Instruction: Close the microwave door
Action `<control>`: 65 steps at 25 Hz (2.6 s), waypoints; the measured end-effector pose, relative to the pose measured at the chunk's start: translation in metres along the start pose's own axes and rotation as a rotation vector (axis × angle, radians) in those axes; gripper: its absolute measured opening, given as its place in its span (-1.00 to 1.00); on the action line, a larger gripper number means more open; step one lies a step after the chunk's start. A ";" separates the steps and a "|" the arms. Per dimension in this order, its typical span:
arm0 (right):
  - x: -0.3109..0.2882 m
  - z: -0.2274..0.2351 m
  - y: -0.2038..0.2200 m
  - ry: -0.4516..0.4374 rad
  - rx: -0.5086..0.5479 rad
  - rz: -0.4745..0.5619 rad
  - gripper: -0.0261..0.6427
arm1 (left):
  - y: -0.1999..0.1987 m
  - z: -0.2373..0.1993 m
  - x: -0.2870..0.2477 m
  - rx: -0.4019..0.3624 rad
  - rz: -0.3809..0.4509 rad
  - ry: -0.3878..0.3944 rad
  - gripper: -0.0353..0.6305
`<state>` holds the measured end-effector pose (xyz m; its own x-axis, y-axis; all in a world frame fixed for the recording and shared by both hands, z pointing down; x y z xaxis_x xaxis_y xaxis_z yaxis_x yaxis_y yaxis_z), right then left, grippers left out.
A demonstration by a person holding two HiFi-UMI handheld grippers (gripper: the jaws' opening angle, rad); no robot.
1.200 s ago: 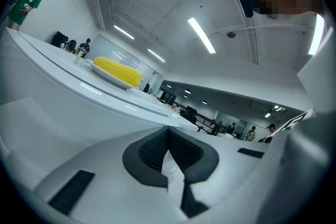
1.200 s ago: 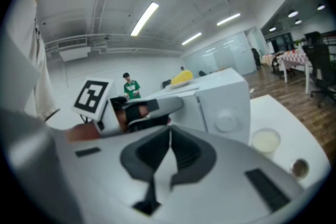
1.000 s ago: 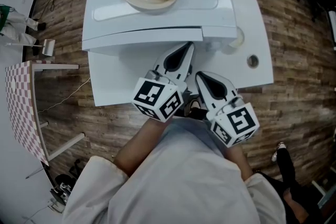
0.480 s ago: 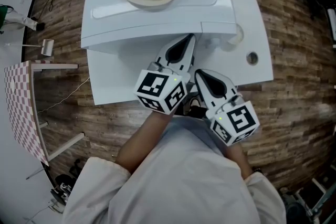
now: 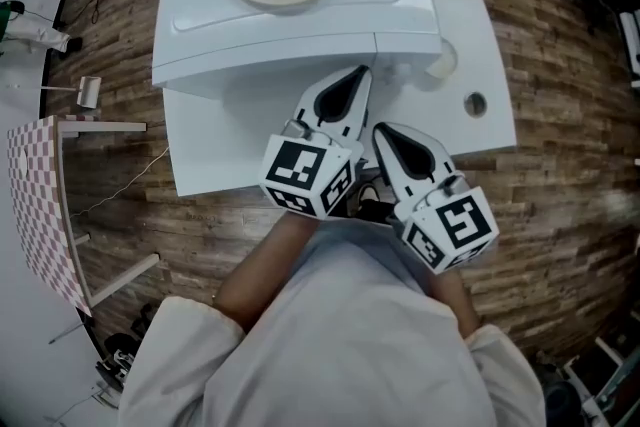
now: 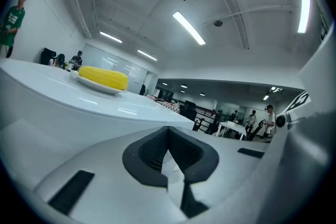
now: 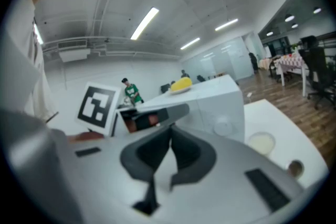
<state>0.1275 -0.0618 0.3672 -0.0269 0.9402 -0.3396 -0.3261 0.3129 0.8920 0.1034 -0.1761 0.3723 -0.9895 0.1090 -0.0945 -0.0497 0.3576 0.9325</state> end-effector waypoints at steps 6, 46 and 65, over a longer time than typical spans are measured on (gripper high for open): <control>0.007 -0.001 0.002 -0.026 0.007 0.000 -0.85 | 0.005 0.017 0.009 -0.032 -0.010 -0.007 -0.83; 0.102 -0.032 0.019 -0.284 0.160 -0.015 -0.85 | 0.040 0.129 0.133 -0.033 0.030 -0.146 -0.84; 0.100 -0.032 0.009 -0.318 0.164 -0.049 -0.85 | 0.040 0.127 0.132 0.032 0.031 -0.121 -0.83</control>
<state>0.0920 0.0303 0.3320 0.2883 0.9105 -0.2965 -0.1631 0.3518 0.9217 -0.0120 -0.0301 0.3525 -0.9668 0.2314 -0.1087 -0.0125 0.3816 0.9242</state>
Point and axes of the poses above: the fingertips, and each gripper's own axes: x backward along the fingers, z to its right, y out of its underside, the point moved 6 cm from there along x, backward along the fingers, and after that the axes turned 8 degrees about y, right-handed, at the moved point
